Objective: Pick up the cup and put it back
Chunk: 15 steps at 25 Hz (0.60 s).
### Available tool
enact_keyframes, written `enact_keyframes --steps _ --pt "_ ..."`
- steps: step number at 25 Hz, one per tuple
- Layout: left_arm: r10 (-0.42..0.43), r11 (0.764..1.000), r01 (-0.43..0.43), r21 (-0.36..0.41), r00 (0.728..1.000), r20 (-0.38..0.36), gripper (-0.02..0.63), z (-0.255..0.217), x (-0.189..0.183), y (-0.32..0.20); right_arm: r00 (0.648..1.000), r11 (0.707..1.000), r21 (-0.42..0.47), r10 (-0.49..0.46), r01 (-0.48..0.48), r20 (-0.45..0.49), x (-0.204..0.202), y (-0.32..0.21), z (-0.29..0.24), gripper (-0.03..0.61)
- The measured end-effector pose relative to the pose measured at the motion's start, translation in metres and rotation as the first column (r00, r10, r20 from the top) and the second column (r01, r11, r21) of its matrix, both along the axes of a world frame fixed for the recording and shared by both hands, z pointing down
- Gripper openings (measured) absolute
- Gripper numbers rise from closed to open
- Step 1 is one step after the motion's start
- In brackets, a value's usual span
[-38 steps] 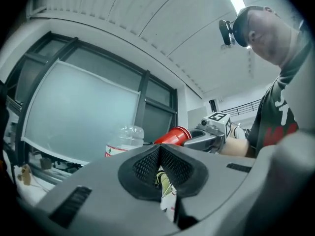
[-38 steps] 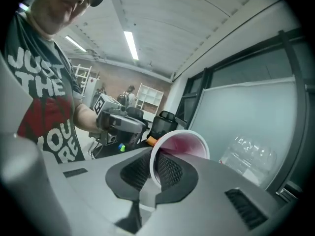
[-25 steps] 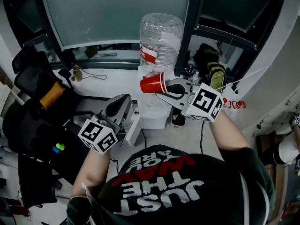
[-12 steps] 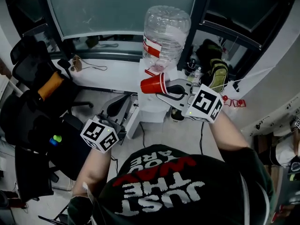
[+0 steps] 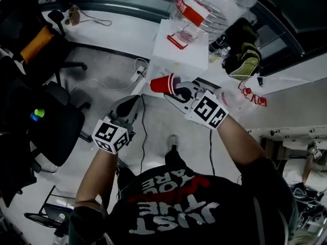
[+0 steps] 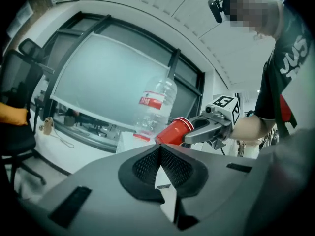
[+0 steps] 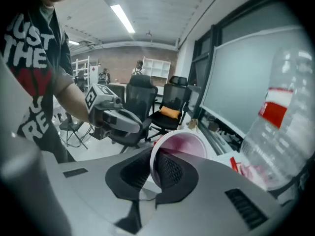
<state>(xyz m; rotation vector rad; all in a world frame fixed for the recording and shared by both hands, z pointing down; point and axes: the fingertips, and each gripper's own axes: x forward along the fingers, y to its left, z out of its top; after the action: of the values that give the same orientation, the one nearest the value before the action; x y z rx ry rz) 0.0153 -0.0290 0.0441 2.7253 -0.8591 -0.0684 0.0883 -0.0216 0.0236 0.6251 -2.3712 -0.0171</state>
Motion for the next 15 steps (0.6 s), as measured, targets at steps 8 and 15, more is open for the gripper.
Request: enact_keyframes --steps 8,15 --pt "-0.039 0.971 0.048 -0.232 0.998 0.046 0.002 0.285 0.002 -0.007 0.981 0.975 -0.214 0.017 -0.059 -0.192 0.034 -0.034 0.333 0.044" --pt "-0.005 0.971 0.037 -0.238 0.991 0.134 0.002 0.49 0.018 -0.005 0.906 0.974 -0.218 -0.042 -0.056 -0.422 0.086 -0.055 0.596 0.044"
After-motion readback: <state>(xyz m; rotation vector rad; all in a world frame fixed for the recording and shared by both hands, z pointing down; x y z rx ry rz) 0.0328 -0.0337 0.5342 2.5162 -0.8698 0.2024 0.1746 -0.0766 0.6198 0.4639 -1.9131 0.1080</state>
